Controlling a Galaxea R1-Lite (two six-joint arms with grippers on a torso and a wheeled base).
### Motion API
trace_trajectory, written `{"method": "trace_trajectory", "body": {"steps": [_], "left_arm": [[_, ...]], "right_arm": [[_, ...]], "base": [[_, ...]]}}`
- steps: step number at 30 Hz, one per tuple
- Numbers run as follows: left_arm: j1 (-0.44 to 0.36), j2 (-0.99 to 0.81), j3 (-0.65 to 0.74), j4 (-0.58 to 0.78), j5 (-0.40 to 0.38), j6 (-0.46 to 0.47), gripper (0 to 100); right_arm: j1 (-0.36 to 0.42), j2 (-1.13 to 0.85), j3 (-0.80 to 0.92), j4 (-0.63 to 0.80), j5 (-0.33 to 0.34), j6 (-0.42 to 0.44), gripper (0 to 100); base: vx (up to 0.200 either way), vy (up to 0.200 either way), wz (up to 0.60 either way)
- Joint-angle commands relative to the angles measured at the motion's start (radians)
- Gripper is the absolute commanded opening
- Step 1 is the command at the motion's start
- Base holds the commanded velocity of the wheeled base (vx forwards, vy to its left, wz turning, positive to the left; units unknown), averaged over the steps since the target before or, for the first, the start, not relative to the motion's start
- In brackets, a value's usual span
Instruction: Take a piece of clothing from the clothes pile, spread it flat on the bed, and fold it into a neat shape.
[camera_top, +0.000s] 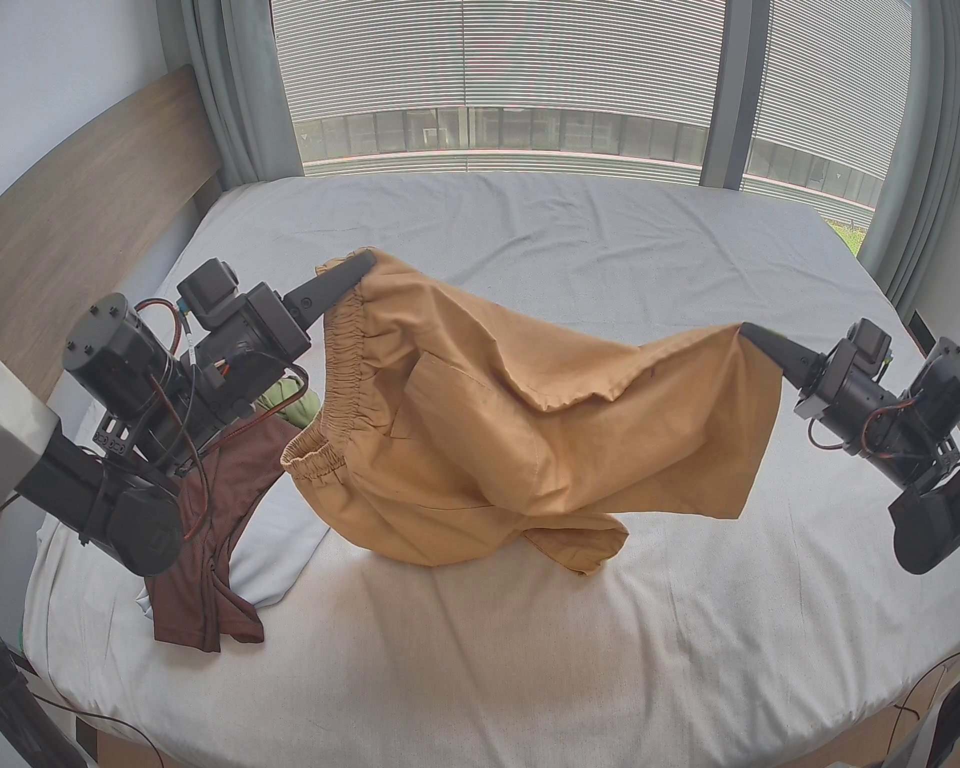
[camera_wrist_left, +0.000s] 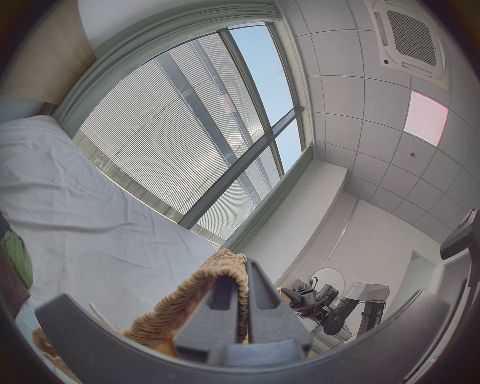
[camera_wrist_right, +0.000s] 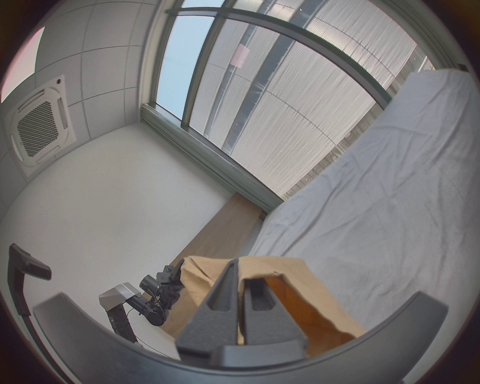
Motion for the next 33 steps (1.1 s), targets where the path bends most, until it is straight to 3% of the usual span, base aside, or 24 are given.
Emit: {"method": "trace_trajectory", "body": {"steps": [1,18,33], "left_arm": [[0.003,-0.058,0.020,0.000,-0.015,0.001,0],[0.063,-0.118,0.013,0.000,-0.030,-0.010,0],[0.078,-0.121,-0.006,0.000,-0.032,-0.031,0]], "right_arm": [[-0.029,-0.081,-0.020,0.001,0.001,0.008,0],[-0.141,-0.130,-0.093,0.001,0.004,0.028,0],[-0.181,-0.144,-0.141,0.014,0.010,0.028,0]], "base": [[0.000,0.000,0.00],[0.000,0.000,0.00],[0.000,0.000,0.00]]}}
